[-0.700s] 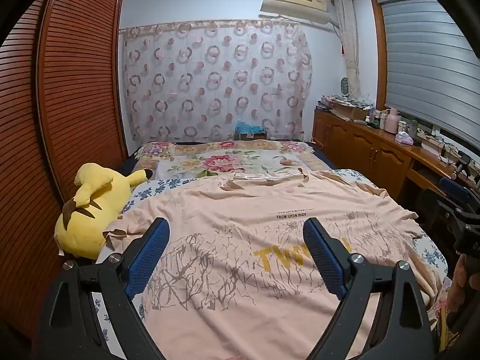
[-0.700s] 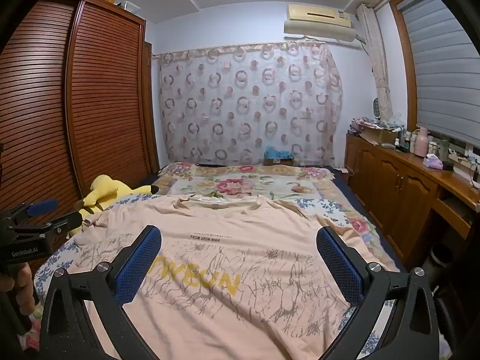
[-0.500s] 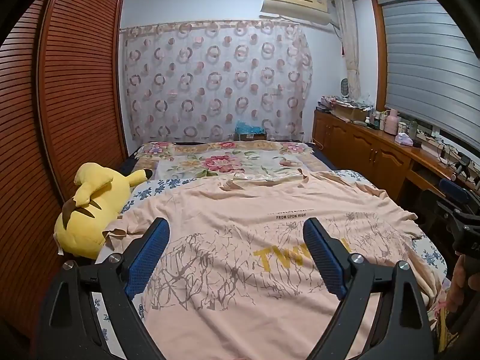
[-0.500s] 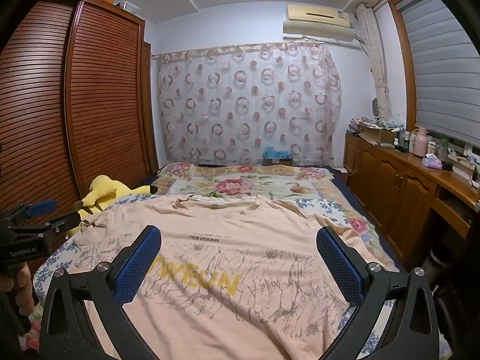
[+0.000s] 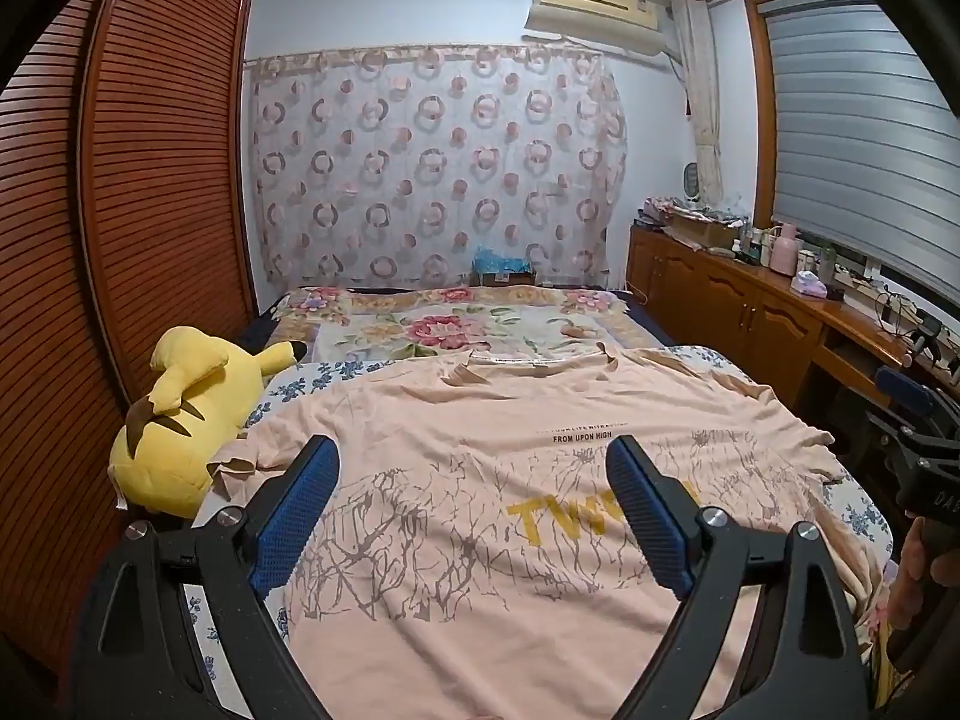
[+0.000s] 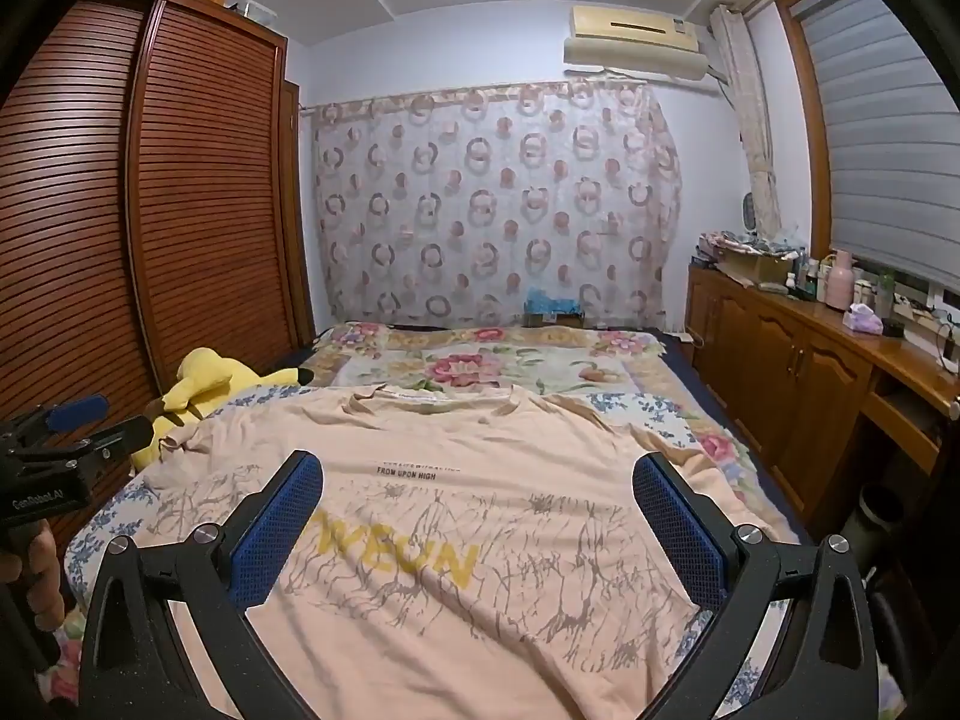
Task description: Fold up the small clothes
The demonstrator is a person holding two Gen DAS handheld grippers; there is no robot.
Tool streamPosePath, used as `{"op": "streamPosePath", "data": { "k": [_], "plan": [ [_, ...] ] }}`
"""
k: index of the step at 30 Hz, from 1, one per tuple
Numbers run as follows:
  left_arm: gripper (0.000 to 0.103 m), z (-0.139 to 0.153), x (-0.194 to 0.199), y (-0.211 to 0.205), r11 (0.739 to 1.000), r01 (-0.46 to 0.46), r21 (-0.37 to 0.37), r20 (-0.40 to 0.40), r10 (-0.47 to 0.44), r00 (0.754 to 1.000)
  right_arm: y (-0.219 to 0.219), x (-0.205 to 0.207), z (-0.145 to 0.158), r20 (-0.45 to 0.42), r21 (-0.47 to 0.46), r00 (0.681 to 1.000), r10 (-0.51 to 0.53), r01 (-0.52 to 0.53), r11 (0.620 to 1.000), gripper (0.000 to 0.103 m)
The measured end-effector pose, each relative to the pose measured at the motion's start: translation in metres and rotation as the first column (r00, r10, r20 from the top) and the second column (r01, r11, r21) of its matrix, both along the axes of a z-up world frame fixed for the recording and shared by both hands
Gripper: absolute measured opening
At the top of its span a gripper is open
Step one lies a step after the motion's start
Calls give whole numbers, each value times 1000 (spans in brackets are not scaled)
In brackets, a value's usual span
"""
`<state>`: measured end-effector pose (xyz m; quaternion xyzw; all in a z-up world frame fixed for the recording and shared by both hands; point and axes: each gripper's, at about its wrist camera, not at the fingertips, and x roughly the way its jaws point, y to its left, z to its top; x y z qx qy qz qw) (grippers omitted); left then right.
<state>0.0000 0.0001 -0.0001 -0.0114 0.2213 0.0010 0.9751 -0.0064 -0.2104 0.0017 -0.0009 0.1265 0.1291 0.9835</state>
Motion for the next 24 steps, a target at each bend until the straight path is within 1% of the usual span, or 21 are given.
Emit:
{"op": "streamPosePath", "data": {
  "k": [6, 7, 24],
  "plan": [
    [91, 0, 0, 0, 1000, 0, 0, 3, 0, 1000, 0, 0, 1, 1, 1, 1000, -1, 1, 1000, 103],
    [91, 5, 3, 1, 1000, 0, 0, 4, 0, 1000, 0, 0, 1, 1, 2, 1000, -1, 1, 1000, 103],
    [91, 7, 0, 6, 1000, 0, -3, 11, 0, 1000, 2, -1, 0, 10, 7, 1000, -3, 3, 1000, 103]
  ]
}}
